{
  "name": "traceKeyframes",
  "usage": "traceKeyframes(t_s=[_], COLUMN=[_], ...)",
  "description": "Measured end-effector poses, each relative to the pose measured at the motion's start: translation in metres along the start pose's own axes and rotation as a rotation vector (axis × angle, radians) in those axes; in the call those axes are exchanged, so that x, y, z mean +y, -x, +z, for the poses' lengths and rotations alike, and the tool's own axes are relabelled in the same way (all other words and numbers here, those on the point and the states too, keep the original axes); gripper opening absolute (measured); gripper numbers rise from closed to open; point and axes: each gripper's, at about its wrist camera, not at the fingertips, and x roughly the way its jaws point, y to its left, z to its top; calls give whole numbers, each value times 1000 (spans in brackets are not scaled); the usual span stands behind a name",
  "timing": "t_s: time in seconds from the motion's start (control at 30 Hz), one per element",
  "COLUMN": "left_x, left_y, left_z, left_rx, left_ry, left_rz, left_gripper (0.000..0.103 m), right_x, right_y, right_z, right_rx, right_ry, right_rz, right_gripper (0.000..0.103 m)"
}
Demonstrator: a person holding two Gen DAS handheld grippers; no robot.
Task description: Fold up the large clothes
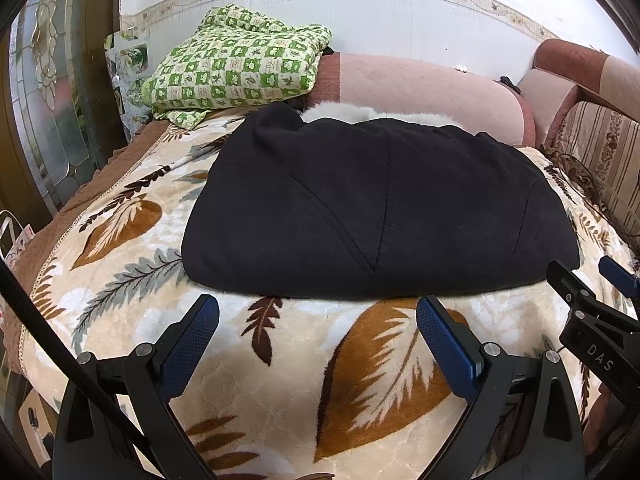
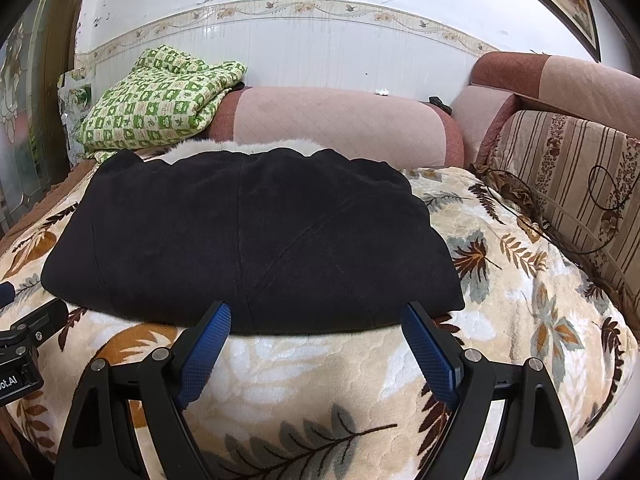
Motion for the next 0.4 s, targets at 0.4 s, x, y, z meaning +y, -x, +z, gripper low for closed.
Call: traceKeyframes(t_s=[0.4], left_x=[6], left_y=[4], left_z=[2], left_rx=[-33], left_ry=[9], left_rz=[-2], left_gripper=[99], right_x=[2], right_y=[-1], right_z=[-2], right_rx=[4], right_ry=[6], right_rz=[-2], right_gripper=[90])
